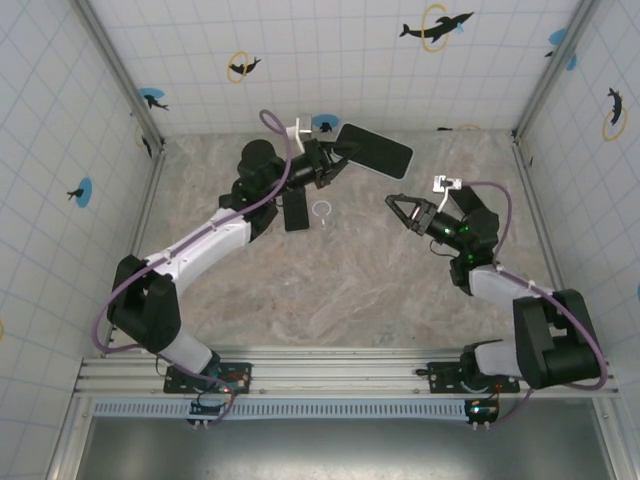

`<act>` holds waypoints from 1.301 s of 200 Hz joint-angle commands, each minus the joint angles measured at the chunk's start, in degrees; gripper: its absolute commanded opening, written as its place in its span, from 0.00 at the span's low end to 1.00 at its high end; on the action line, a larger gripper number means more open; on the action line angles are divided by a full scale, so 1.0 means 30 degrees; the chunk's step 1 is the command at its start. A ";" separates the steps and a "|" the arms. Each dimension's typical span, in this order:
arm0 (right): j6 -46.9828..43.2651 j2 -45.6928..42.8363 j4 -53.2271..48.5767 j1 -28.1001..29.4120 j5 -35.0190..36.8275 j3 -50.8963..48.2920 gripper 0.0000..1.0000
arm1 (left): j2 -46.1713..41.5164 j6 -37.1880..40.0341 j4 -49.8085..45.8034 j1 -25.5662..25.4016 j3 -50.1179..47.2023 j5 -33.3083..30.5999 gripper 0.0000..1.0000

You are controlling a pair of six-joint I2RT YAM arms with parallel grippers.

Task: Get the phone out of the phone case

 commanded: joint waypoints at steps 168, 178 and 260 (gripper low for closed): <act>0.2729 0.1278 0.2729 0.1150 -0.3263 0.3209 0.20 | -0.0124 0.6806 -0.3161 0.1625 0.2192 0.5605 0.00; 0.2751 0.1314 0.2807 0.1134 -0.3312 0.3234 0.17 | -0.0142 0.6561 -0.2970 0.1627 0.2159 0.5580 0.00; -0.2186 0.1317 -0.0712 0.1096 -0.3666 0.3017 0.10 | -0.0474 0.1889 0.0681 0.1593 0.1208 0.5463 0.00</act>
